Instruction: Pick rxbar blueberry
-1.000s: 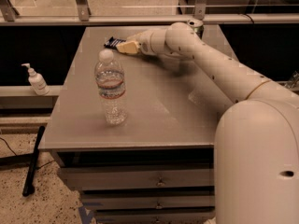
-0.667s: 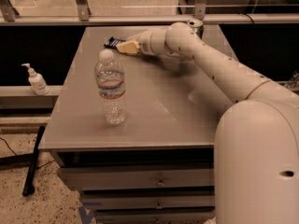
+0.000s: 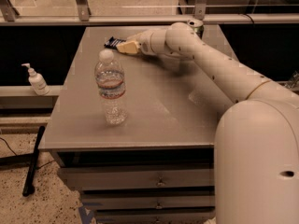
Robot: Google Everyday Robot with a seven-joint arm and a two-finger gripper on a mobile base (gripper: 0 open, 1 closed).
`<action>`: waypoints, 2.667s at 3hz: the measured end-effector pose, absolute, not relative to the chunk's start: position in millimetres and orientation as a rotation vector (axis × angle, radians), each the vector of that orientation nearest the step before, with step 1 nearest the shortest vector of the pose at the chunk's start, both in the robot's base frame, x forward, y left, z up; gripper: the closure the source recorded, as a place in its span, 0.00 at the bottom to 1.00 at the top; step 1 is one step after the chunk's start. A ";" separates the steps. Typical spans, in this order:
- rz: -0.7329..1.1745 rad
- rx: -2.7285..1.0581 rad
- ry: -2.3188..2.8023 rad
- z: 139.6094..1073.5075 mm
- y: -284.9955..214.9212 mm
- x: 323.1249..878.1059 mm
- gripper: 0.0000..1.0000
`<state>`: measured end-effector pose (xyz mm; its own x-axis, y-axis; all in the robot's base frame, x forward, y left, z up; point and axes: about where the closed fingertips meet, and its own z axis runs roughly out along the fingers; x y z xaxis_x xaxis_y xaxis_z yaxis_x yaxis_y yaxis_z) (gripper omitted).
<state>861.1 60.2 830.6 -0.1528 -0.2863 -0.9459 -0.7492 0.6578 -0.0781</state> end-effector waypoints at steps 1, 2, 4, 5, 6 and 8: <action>0.503 -0.842 1.729 830.7 60.2 861.1 0.65; 0.503 -0.842 1.729 831.4 60.2 861.0 0.41; 0.503 -0.842 1.729 831.8 60.1 861.0 0.00; 0.539 -0.857 1.666 869.7 57.5 833.0 0.00; 0.654 -0.864 1.554 937.7 52.9 782.7 0.00; 0.729 -0.914 1.505 964.7 66.4 749.0 0.00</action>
Offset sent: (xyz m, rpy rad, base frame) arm -0.1528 -0.0193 0.1977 0.1020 -0.2429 0.1613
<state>749.0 66.4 964.7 -0.0228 -0.1417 -0.9897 -0.8644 0.5002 -0.0516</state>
